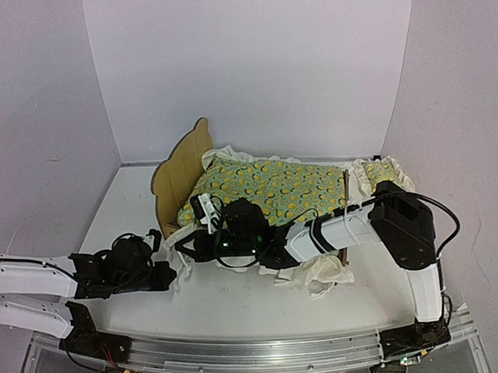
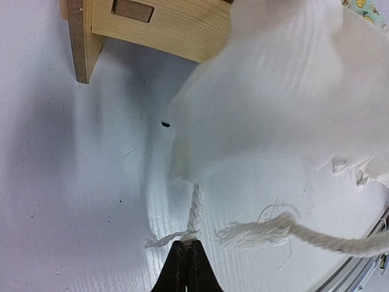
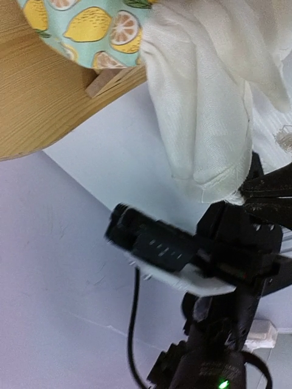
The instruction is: Set up the pet bed
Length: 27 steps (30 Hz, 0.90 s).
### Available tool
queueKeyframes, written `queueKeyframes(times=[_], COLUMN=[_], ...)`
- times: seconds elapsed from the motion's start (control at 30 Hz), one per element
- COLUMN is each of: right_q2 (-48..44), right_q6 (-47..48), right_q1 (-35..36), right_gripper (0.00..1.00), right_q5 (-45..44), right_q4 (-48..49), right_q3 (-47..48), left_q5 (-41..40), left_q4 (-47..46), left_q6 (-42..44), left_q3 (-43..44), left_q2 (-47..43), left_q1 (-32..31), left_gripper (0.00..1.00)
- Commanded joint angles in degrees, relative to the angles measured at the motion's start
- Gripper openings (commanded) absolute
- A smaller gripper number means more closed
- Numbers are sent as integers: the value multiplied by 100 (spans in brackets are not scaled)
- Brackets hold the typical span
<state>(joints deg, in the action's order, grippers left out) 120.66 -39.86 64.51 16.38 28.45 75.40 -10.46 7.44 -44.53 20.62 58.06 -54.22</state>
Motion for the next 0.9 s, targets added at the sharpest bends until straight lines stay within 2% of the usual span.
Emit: queueKeyframes(times=[0.0,0.17,0.23,0.37,0.6,0.73,0.87], right_q2=[305,730,882,1059,884,744,984], right_q6=[-462,-516,-637,-401,-1136,-1223,-1247], right_q1=[-38,-44,-45,44,-14,-13,-13], right_gripper=[0,0,0,0,0,0,0], right_q5=[-267,-838,-791,-963,-776,-837,-799], right_q4=[1374,2076,2360,2221,3372,3409,3362], right_q3=[378,416,461,589,249,202,230], left_q5=[82,186,246,404,400,403,560], left_q4=[-375,-498,-541,-647,-723,-797,-922], left_q6=[120,141,174,285,423,471,521], left_q3=[-3,-149,-185,-167,-44,54,78], left_q2=[92,40,26,-90,467,827,686], left_q1=[-1,-1,5,3,31,32,35], left_gripper=[0,0,0,0,0,0,0])
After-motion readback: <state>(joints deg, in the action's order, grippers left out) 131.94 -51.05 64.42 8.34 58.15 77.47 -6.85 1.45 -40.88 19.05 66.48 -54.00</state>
